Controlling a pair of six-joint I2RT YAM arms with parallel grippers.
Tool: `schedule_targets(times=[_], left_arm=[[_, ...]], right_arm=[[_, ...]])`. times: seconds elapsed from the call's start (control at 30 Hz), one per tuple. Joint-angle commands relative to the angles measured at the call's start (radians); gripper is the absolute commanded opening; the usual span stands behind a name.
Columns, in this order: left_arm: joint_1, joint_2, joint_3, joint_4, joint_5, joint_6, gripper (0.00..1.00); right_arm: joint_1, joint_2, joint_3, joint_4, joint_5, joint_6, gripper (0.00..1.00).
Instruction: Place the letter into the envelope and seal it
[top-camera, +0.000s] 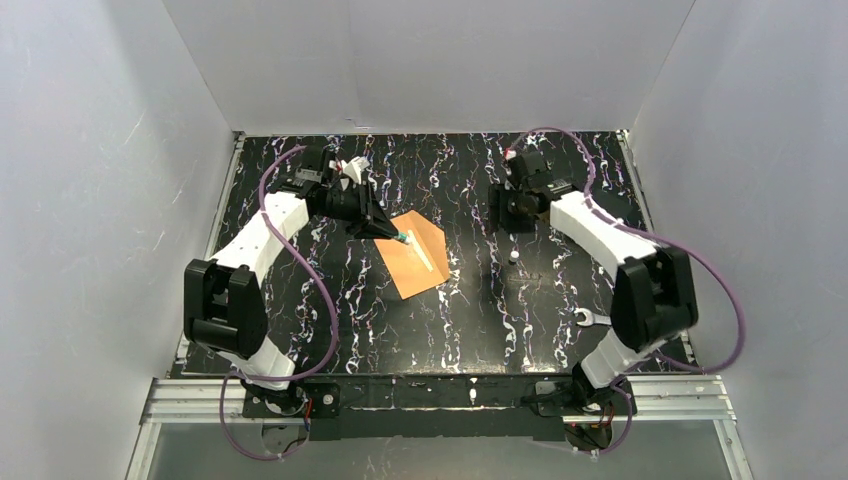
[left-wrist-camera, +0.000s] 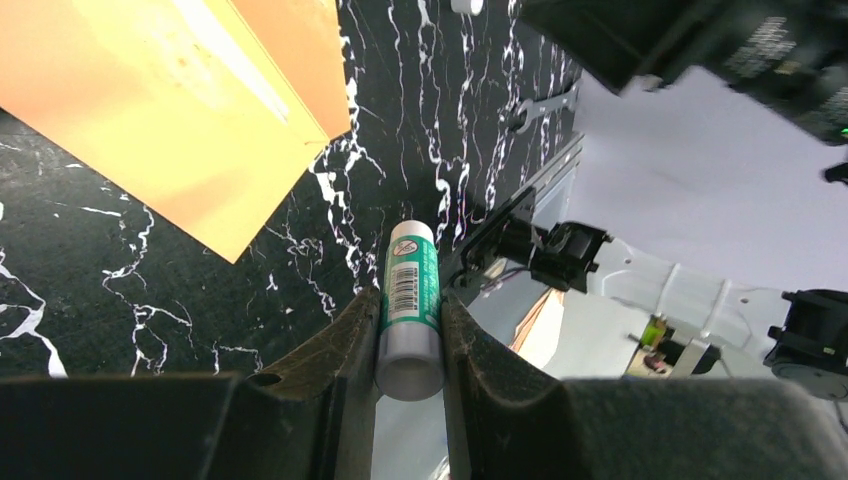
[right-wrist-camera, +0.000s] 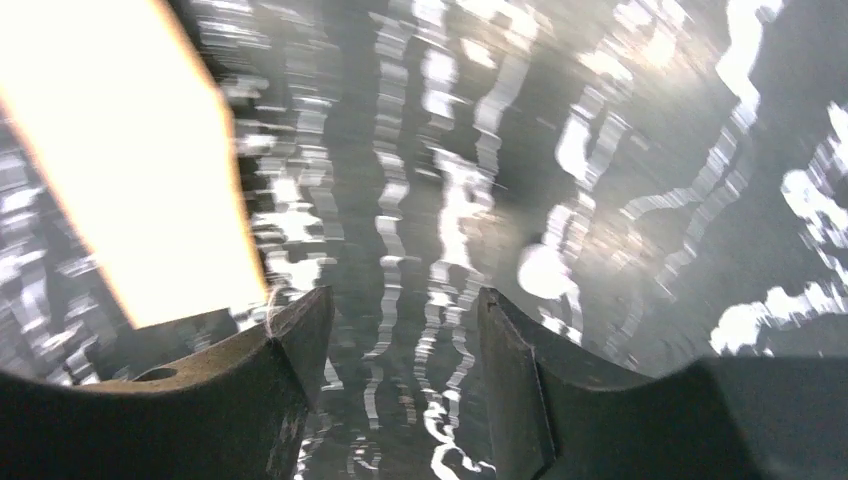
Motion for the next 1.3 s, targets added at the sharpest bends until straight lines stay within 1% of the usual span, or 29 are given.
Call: schedule_targets(times=[0.0, 0.1, 0.13, 0.17, 0.3, 0.53, 0.67, 0.83, 0.93, 0.97, 1.03, 1.1, 1.17, 1.23, 1.27], left_arm=[[-0.022, 0.017, 0.078, -0.219, 0.045, 0.176, 0.00], [-0.023, 0.016, 0.095, -0.322, 0.048, 0.244, 0.00], [-0.024, 0.017, 0.100, -0.341, 0.053, 0.257, 0.00], [-0.024, 0.016, 0.105, -0.355, 0.059, 0.265, 0.00], [-0.030, 0.004, 0.102, -0.366, 0.115, 0.265, 0.00], [-0.042, -0.019, 0.102, -0.383, 0.170, 0.292, 0.00], [-0.042, -0.030, 0.112, -0.383, 0.214, 0.294, 0.00], [-0.042, -0.051, 0.118, -0.384, 0.215, 0.298, 0.00], [-0.042, -0.064, 0.122, -0.367, 0.214, 0.286, 0.00], [-0.042, -0.067, 0.122, -0.352, 0.215, 0.278, 0.00], [-0.042, -0.078, 0.122, -0.328, 0.215, 0.256, 0.00], [-0.043, -0.091, 0.115, -0.284, 0.203, 0.217, 0.01], [-0.042, -0.112, 0.088, -0.193, 0.196, 0.146, 0.06], [-0.042, -0.149, 0.035, -0.051, 0.171, 0.036, 0.07], [-0.042, -0.171, 0.000, 0.030, 0.156, -0.028, 0.08]], right_arm=[[0.092, -0.119, 0.046, 0.197, -0.410, -0.183, 0.63], [0.212, -0.124, 0.072, 0.227, -0.534, -0.258, 0.64], [0.248, -0.130, 0.072, 0.248, -0.554, -0.263, 0.65], [0.285, -0.141, 0.066, 0.276, -0.569, -0.264, 0.66], [0.357, -0.174, 0.019, 0.392, -0.576, -0.259, 0.69], [0.424, -0.115, 0.071, 0.370, -0.575, -0.316, 0.68], [0.435, -0.106, 0.077, 0.356, -0.599, -0.334, 0.66], [0.445, -0.100, 0.085, 0.328, -0.610, -0.349, 0.63], [0.451, -0.092, 0.091, 0.323, -0.607, -0.345, 0.54], [0.453, -0.091, 0.092, 0.323, -0.601, -0.341, 0.49], [0.458, -0.092, 0.093, 0.335, -0.568, -0.325, 0.31], [0.458, -0.097, 0.089, 0.364, -0.543, -0.283, 0.20], [0.458, -0.106, 0.074, 0.422, -0.515, -0.226, 0.14], [0.458, -0.120, 0.040, 0.509, -0.475, -0.142, 0.10], [0.458, -0.126, 0.024, 0.549, -0.468, -0.102, 0.09]])
